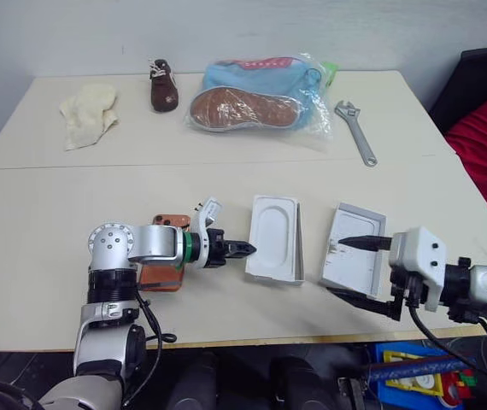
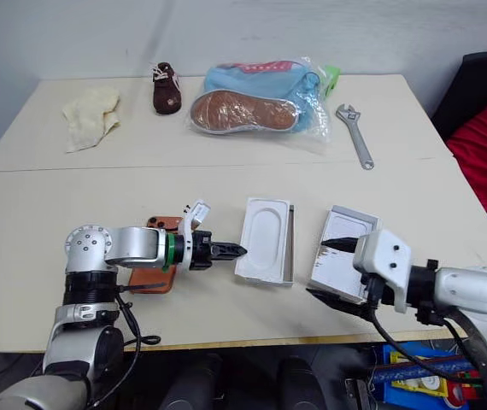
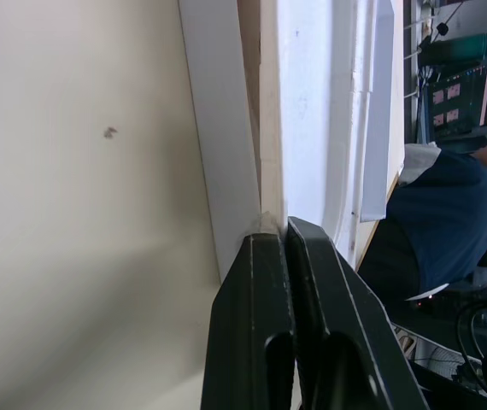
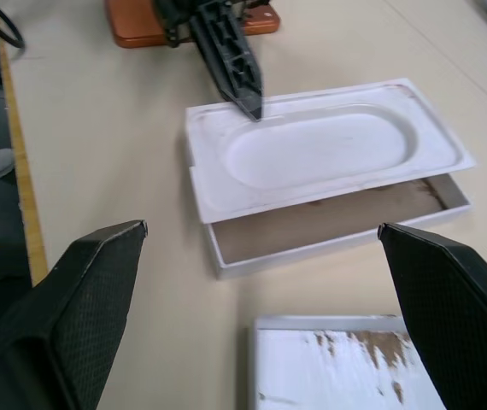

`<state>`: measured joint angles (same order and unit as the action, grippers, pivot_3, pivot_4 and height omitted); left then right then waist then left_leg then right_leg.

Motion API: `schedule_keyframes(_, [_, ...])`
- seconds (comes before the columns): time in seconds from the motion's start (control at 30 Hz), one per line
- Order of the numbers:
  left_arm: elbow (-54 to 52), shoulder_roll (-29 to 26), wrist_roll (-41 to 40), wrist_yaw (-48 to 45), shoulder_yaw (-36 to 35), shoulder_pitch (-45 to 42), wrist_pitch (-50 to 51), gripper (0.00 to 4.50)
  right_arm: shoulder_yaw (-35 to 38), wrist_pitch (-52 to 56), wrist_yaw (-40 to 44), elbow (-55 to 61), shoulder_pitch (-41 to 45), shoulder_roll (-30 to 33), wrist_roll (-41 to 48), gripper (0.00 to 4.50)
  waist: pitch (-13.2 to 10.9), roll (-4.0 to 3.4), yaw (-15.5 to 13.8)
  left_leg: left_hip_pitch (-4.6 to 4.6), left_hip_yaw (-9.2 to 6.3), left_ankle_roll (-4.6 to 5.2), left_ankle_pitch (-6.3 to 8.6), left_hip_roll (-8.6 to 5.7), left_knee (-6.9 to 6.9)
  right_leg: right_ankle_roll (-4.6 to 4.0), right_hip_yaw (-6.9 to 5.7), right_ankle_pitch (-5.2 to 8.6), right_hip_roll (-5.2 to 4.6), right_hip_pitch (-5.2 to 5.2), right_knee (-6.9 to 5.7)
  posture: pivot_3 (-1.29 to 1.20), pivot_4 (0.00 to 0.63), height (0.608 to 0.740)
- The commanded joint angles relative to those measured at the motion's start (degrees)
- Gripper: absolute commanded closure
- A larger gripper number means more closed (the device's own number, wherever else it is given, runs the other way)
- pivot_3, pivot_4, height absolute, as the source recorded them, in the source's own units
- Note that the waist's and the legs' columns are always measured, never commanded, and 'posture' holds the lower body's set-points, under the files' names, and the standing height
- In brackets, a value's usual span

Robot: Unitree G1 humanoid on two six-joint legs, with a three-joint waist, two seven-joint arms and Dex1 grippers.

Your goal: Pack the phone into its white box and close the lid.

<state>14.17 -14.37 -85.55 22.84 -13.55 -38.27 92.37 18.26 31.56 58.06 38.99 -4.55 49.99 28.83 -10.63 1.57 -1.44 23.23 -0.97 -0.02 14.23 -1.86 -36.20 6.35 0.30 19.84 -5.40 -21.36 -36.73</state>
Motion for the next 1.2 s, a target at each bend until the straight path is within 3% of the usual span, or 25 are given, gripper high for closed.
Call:
schedule_keyframes(0.03, [-1.44, 0.81, -1.98, 2.02, 0.72, 0.2, -0.58, 4.5, 1.97, 0.64, -1.4, 2.77, -0.51, 0.71, 1.99, 0.06, 0.0, 0.03, 0.0, 0.0, 0.0, 0.0, 0.0, 0.0, 0.0, 0.0, 0.0, 0.0, 0.0, 0.01, 0.01, 0.0, 0.15, 0.74])
schedule_keyframes(0.17, [0.15, 2.07, 0.2, 3.49, 1.23, -0.97, -2.09, 4.5, 1.1, 0.44, -2.18, 3.56, -1.19, 0.73, 1.93, 0.06, 0.01, 0.03, -0.05, 0.0, 0.0, 0.0, 0.0, 0.0, 0.0, 0.0, -0.02, 0.0, 0.01, 0.01, 0.02, 0.0, 0.15, 0.74])
schedule_keyframes(0.27, [1.29, 2.72, 0.24, 3.83, 0.64, -1.65, -3.18, 3.88, 0.81, 0.48, -2.7, 3.75, -1.25, 0.64, 1.95, 0.0, 0.0, 0.05, -0.08, 0.0, 0.0, 0.01, 0.0, -0.02, -0.01, 0.03, -0.05, -0.02, 0.01, 0.04, 0.06, 0.0, 0.15, 0.74])
schedule_keyframes(0.5, [0.61, 2.12, -0.47, 1.15, 0.93, -1.88, -3.08, 1.73, 0.49, -0.04, -3.13, 3.48, -1.7, 0.62, 1.72, 0.0, 0.01, 0.05, -0.03, -0.04, 0.02, 0.0, -0.01, -0.02, 0.0, 0.04, -0.12, -0.02, 0.03, 0.08, 0.07, 0.0, 0.15, 0.74])
schedule_keyframes(0.7, [-4.14, -3.03, -1.73, -8.79, 1.71, -2.9, -1.04, 0.04, -0.7, -0.58, -3.14, 2.96, -1.32, 0.62, 1.15, 0.0, 0.01, 0.06, 0.08, -0.05, 0.02, -0.01, -0.01, -0.01, 0.03, 0.04, -0.13, -0.02, 0.06, 0.05, 0.1, 0.0, 0.15, 0.74])
schedule_keyframes(1.0, [-6.27, -3.06, -1.44, -16.9, 3.63, -2.78, -2.78, 0.04, -2.57, -1.53, -3.2, 0.98, 0.6, 0.89, 0.18, 0.0, 0.0, 0.06, -0.06, -0.01, 0.0, 0.0, 0.0, -0.02, 0.05, 0.05, -0.06, -0.02, 0.01, 0.11, 0.26, 0.0, 0.15, 0.74])
schedule_keyframes(1.2, [-9.69, -8.34, 4.62, -25.75, 5.56, -2.04, -3.15, 0.04, -4.69, -1.35, -3.49, 0.1, 3.17, 1.07, -0.31, 0.0, 0.0, 0.06, 0.33, -0.03, 0.01, -0.01, -0.01, 0.01, 0.07, 0.04, -0.04, -0.02, 0.06, 0.08, 0.22, 0.0, 0.15, 0.74])
